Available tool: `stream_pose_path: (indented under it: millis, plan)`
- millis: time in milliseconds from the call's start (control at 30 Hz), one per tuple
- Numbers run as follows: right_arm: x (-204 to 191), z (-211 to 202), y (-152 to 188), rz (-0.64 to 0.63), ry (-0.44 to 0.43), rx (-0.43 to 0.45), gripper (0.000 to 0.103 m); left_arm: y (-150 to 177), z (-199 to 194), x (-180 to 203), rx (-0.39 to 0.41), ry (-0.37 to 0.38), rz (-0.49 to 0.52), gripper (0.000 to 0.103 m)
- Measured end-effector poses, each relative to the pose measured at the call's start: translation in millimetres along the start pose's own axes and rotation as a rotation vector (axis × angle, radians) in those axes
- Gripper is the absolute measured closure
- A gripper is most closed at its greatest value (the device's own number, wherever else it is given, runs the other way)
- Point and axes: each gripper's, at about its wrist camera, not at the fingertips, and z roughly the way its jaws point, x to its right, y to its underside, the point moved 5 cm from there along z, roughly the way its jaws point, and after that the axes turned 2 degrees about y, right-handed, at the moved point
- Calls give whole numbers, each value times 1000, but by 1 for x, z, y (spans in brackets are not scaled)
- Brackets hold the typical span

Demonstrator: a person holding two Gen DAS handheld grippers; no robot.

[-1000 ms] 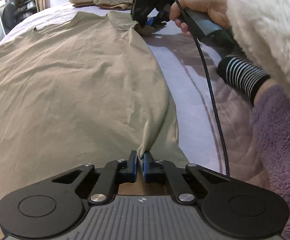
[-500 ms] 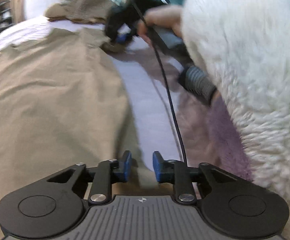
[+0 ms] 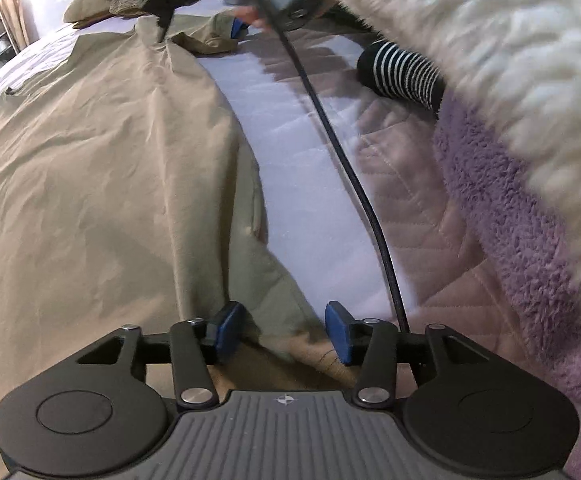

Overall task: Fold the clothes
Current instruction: 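Grasp the sleeve with the right gripper while the left gripper pins the shirt body, fold inward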

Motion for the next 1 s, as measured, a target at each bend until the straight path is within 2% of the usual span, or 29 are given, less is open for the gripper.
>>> stream_pose_path:
  millis: [33, 67, 100, 133, 167, 200, 267, 467, 667, 733, 833, 933, 967, 1000]
  plan:
    - [0, 2, 0, 11, -3, 9, 12, -1, 0, -3, 7, 15, -8, 55]
    - [0, 2, -1, 23, 1, 17, 13, -1, -1, -8, 15, 28, -22, 62]
    - [1, 2, -2, 34, 6, 26, 22, -1, -2, -14, 23, 35, -42, 77]
    - [3, 1, -3, 50, 12, 33, 31, -1, -3, -20, 30, 47, -68, 86]
    - [6, 1, -3, 67, 19, 40, 63, 0, -4, -28, 35, 63, -100, 98]
    - [9, 0, -3, 84, 26, 47, 99, 0, -5, -35, 36, 85, -134, 99]
    - [12, 5, 1, 126, -11, 19, 98, 0, -7, -46, 39, 134, -193, 99]
    - [-16, -13, -3, 29, 34, 115, 98, -3, -35, -59, 135, 180, -229, 99]
    - [-81, -47, -31, -135, 64, 203, 98, -3, -74, -103, 226, 200, -346, 99]
    - [-110, -49, -37, -196, 77, 219, 98, 8, -82, -123, 219, 203, -413, 99]
    - [-174, -28, -32, -311, 86, 186, 97, 38, -88, -155, 177, 196, -523, 99]
    - [-238, 17, -5, -451, 134, 95, 92, 71, -84, -181, 120, 173, -601, 99]
    - [-257, 34, 8, -481, 131, 51, 84, 79, -83, -188, 104, 179, -632, 99]
    - [-274, 54, 21, -493, 128, -14, 67, 85, -83, -196, 89, 191, -669, 99]
